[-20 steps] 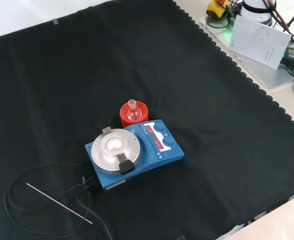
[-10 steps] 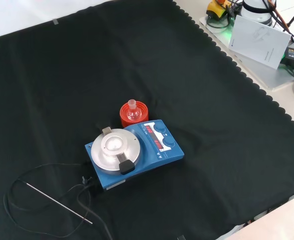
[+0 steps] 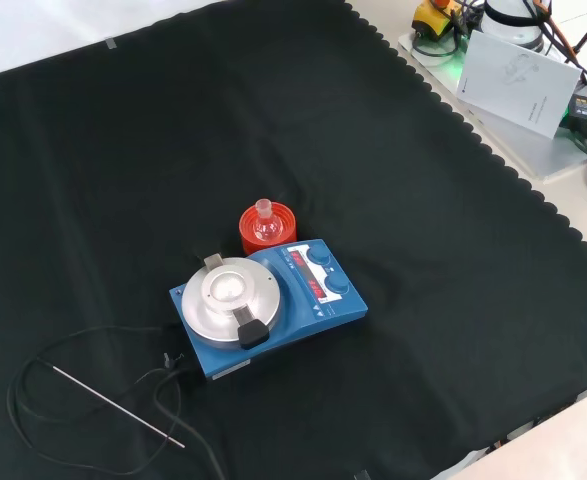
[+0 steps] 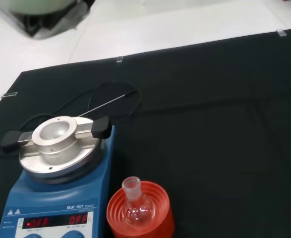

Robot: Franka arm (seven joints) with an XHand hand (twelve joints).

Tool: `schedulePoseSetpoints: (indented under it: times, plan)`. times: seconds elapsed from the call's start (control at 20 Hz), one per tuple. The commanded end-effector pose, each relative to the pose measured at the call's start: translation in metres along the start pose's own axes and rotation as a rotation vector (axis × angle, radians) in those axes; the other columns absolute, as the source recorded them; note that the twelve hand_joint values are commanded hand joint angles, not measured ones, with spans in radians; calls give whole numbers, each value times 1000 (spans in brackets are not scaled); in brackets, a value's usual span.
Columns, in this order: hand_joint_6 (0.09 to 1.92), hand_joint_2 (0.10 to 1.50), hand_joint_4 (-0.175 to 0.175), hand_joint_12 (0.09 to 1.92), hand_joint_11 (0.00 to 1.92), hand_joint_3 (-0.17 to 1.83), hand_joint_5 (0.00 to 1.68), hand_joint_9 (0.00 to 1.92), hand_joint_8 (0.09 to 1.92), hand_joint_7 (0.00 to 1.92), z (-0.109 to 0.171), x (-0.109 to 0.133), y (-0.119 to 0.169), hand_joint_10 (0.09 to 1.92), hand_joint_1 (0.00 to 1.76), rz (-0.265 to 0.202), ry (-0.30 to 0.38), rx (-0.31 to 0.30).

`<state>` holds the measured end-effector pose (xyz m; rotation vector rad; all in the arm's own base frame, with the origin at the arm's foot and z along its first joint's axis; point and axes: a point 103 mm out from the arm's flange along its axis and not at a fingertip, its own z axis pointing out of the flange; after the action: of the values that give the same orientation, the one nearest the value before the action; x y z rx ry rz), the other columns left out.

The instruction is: Pick up the round-bottom flask.

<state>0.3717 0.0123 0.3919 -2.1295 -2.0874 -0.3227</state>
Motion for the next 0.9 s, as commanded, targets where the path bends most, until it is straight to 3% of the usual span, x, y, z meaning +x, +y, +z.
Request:
schedulePoseSetpoints:
  times: [0.05, 0.7, 0.9]
  plan:
    - [855, 476, -175, 1398, 527, 925, 467, 831, 932, 818, 22, -9, 8, 916, 874, 0, 57, 2]
    - [876, 473, -175, 1398, 542, 931, 506, 848, 934, 843, 69, -3, 16, 926, 875, 24, 67, 31]
    - [880, 472, -175, 1397, 540, 932, 514, 845, 933, 846, 83, 2, 24, 926, 876, 21, 36, 18]
